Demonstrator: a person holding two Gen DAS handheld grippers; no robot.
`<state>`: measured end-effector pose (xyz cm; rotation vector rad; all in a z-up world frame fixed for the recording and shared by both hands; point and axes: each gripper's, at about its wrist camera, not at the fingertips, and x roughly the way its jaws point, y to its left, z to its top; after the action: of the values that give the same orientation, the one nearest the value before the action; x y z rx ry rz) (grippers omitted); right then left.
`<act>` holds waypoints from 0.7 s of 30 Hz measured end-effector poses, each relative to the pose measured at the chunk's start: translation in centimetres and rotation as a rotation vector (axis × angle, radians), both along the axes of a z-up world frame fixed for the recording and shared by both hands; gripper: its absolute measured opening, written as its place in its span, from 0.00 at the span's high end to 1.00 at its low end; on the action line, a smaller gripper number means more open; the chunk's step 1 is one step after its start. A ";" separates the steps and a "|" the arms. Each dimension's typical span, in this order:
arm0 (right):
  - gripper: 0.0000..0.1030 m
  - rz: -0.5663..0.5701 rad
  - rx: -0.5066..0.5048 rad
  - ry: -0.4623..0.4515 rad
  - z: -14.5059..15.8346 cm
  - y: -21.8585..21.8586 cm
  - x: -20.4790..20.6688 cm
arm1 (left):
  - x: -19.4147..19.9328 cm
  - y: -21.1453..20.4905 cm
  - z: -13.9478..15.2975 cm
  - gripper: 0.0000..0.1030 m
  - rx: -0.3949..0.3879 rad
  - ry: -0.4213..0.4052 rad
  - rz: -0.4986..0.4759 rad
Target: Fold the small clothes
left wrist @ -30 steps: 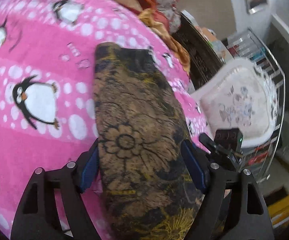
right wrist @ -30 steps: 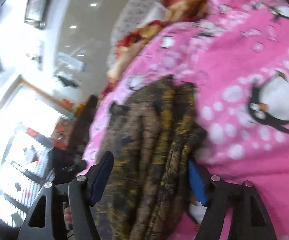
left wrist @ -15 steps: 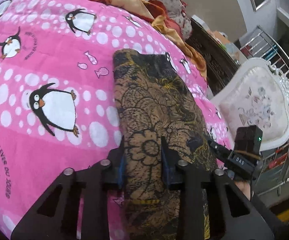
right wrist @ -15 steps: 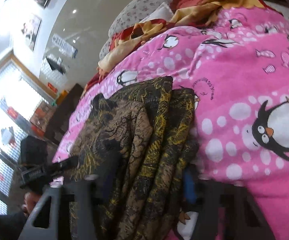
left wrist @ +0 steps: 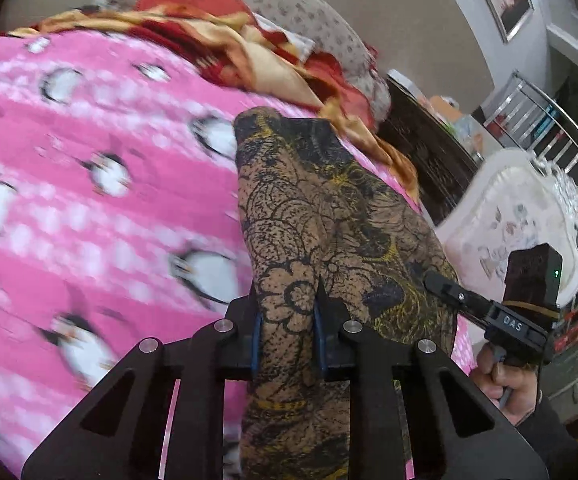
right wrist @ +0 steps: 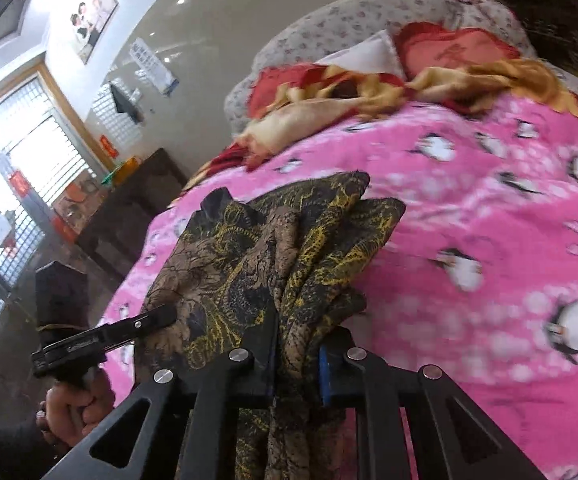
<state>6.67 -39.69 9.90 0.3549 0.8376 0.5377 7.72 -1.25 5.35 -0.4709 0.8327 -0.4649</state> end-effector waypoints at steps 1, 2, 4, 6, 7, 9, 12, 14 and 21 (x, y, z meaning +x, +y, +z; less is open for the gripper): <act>0.86 0.007 0.012 0.013 0.0 1.0 0.5 | 0.1 0.8 0.2 0.82 0.007 0.000 0.009; 0.86 0.013 0.020 0.027 -0.1 2.0 0.9 | 0.3 1.9 0.5 0.82 0.021 0.000 0.020; 0.86 0.025 0.044 0.054 -0.6 4.4 2.0 | 1.3 4.2 0.8 0.82 0.057 0.014 0.035; 0.86 0.034 0.051 0.072 -1.2 6.2 2.7 | 2.1 5.7 0.3 0.82 0.076 0.038 0.041; 0.86 0.036 0.041 0.072 -1.4 7.0 3.0 | 2.5 6.1 -0.2 0.82 0.077 0.054 0.040; 0.86 0.024 -0.003 0.072 -2.4 8.0 3.7 | 3.5 6.5 -2.1 0.81 0.085 0.101 0.019; 0.86 -0.019 0.000 0.171 -5.1 7.5 5.0 | 4.0 6.1 -4.2 0.74 0.144 0.127 0.015; 0.83 -0.051 0.069 0.256 -6.3 6.3 5.3 | 3.7 6.5 -4.4 0.71 0.105 0.131 0.027; 0.73 -0.124 0.030 0.167 -2.3 3.0 2.5 | 2.2 9.0 -0.1 0.71 0.125 0.003 0.110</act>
<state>9.19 -36.72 7.57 0.4813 0.9623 0.4090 9.88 7.73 5.23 -0.3999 0.8284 -0.3086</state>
